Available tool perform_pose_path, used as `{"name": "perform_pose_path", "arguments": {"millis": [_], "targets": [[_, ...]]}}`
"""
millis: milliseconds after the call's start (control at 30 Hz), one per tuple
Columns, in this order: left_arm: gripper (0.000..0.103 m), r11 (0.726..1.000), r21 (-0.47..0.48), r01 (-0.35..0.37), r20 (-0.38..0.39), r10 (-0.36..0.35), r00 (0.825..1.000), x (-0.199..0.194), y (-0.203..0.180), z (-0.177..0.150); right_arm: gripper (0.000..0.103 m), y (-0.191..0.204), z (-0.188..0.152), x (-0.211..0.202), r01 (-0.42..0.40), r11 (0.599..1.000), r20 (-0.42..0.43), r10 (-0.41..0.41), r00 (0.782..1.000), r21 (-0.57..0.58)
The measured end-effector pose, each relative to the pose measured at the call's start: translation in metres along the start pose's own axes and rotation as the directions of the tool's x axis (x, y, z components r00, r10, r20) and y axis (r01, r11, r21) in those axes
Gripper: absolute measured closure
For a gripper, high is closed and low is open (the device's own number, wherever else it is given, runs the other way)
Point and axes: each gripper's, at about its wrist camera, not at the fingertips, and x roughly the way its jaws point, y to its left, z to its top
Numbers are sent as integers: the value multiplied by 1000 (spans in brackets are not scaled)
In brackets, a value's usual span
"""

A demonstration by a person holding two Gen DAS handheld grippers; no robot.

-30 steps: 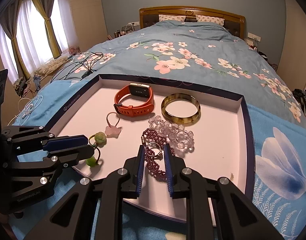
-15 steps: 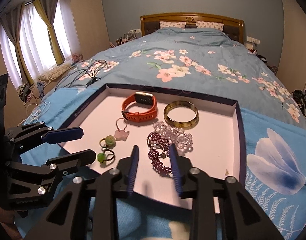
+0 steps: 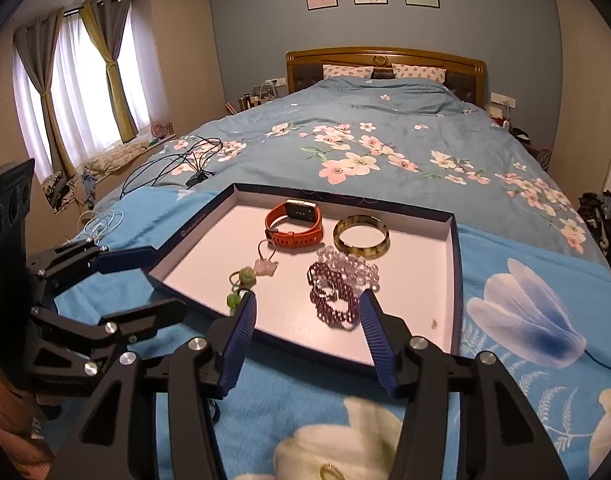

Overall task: Organize jewelry
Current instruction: 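Open both tools to release the rings into the box, then move left tool to the black ring while right tool approaches the gold ring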

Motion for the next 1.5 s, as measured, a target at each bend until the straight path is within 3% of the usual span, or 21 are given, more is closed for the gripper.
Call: {"name": "perform_pose_path", "arguments": {"millis": [133, 267, 633, 967, 1300, 1500], "targets": [[29, 1000, 13, -11, 8, 11, 1000, -10, -4, -8, 51, 0, -9, -9, 0, 1000, -4, 0, 1000, 4], [17, 1000, 29, 8, 9, -9, 1000, -19, -5, -17, 46, -3, -20, -20, 5, 1000, -5, -5, 1000, 15], [19, 991, 109, 73, -49, -68, 997, -24, -27, -48, 46, -15, -69, -29, 56, 997, -110, -50, 993, 50], [25, 986, 131, 99, -110, -85, 990, -8, -44, -52, 46, -17, -92, -28, 62, 996, -161, -52, 986, 59], [45, 984, 121, 129, -184, -105, 977, 8, -51, -54, 50, -5, -94, -25, 46, 999, -167, -43, 985, 14], [54, 985, 106, 139, -221, -113, 969, 18, -53, -54, 57, -3, -95, -25, 48, 999, -166, -45, 985, 12]]}}
